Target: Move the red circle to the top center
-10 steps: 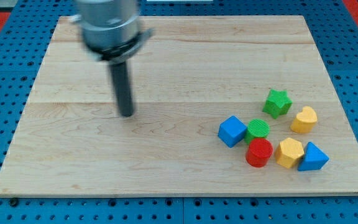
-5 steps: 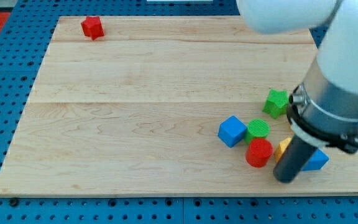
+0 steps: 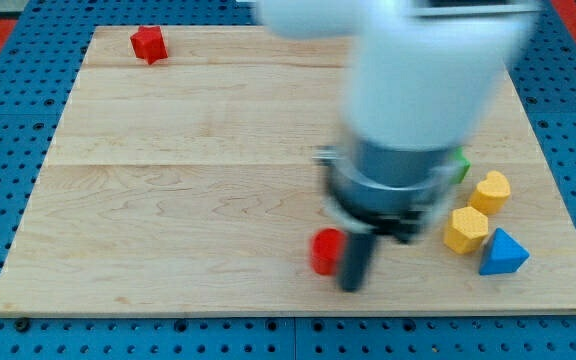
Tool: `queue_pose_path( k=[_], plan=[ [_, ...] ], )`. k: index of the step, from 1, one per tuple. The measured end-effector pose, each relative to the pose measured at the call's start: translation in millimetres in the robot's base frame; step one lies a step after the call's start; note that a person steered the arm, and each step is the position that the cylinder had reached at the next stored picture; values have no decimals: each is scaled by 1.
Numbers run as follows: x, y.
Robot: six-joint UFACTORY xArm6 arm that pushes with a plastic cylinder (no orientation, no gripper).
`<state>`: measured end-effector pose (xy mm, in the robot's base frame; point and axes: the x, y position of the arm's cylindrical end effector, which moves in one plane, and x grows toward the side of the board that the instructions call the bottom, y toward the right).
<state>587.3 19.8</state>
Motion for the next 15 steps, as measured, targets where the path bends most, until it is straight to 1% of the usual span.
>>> queue_pose_path(
  k=[1, 2, 3, 4, 5, 6, 7, 8, 9, 10, 11, 12, 13, 14, 15],
  plan=[
    [-38, -30],
    [-75, -26],
    [-125, -72],
    [-104, -91],
    [-136, -118],
    [-167, -85],
    [-228, -86],
    [-255, -86],
    [-241, -118],
    [-256, -148],
    [-283, -90],
    [-315, -44],
    [-329, -29],
    [-351, -31],
    [-344, -23]
  ],
)
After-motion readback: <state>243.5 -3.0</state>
